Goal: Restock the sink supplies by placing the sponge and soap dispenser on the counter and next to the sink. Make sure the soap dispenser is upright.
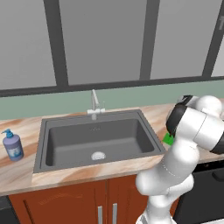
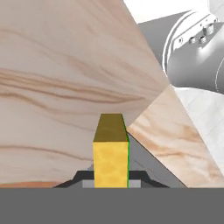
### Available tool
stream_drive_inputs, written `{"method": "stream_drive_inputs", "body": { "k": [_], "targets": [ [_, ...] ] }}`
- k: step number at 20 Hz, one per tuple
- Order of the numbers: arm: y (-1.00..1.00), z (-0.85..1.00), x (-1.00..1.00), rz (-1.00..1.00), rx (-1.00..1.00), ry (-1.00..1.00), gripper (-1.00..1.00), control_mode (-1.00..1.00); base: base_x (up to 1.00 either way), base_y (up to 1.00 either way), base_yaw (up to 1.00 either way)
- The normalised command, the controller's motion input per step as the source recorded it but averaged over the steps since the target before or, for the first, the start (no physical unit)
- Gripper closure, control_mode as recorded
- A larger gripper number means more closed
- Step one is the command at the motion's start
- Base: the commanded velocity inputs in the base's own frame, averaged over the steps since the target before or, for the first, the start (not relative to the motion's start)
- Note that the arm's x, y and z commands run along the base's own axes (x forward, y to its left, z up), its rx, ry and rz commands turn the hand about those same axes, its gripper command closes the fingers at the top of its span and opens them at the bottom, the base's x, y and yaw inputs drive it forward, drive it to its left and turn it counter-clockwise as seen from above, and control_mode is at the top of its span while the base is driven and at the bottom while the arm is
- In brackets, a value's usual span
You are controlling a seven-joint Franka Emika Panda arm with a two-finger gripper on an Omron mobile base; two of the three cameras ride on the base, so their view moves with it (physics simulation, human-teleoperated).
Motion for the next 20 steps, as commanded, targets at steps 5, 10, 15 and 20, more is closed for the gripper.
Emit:
{"method": "stream_drive_inputs", "body": {
  "k": [5,10,15,20],
  "targets": [
    [-0.25,-0.27,0.24,-0.06,0.00,0.00,1.00,-1.00,0.00,0.00,0.00],
    [-0.01,-0.38,0.42,-0.06,0.00,0.02,1.00,-1.00,0.00,0.00,0.00],
    [0.09,-0.43,0.49,-0.02,0.00,0.01,1.00,-1.00,0.00,0.00,0.00],
    [0.01,-0.50,0.18,-0.02,0.00,0.00,-1.00,-1.00,0.00,0.00,0.00]
  ]
}}
